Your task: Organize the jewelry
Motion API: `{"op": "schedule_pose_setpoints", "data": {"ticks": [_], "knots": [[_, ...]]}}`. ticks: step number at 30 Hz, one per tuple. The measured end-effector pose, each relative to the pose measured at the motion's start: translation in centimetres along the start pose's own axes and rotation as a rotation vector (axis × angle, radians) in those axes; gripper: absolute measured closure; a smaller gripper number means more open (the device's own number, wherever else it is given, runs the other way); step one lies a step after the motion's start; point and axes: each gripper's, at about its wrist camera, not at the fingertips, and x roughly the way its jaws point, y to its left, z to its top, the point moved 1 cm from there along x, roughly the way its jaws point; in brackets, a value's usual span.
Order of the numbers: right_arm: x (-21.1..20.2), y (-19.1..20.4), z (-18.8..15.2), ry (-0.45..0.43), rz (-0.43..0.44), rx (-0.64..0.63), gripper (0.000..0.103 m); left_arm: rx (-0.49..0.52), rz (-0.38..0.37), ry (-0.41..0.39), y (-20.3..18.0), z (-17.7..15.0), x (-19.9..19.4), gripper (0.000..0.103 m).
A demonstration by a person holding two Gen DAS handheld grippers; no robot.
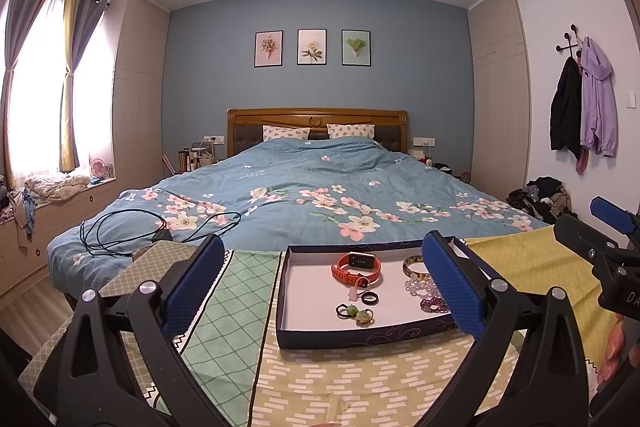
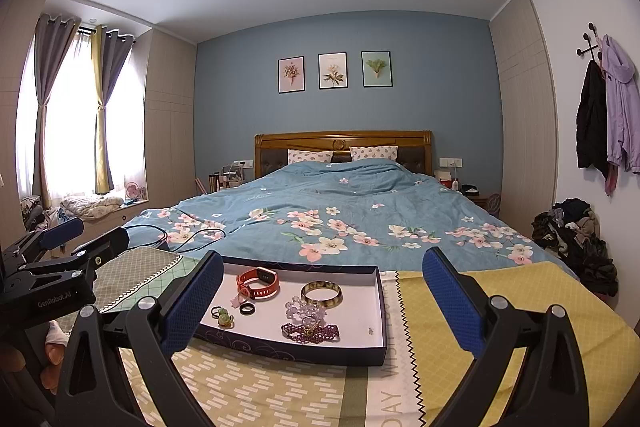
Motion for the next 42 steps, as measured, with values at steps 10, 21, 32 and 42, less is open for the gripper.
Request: {"op": "schedule_pose_setpoints", "data": {"ticks": [10,21,32,42], "knots": [[0.03,0.14,0.08,0.003,0.002,0.002,0.007,0.002,0.001,0.000,-0.06,0.01,0.06,0.006],[0.20,0.30,0.17,0.007,0.003,0.003,0.007,0.002,0.000,0.001,-0.05,0.00,0.08,0.006],[0.35,0.36,0.14,0.011,0.003,0.003,0.007,0.002,-0.001,0.004,-0.14,-0.20,0.12,0.006],[0.51,0.29,-0.18,0.022,0.002,0.000,0.007,0.006,0.004,0.028,0.03,-0.78,0.46,0.006]]}}
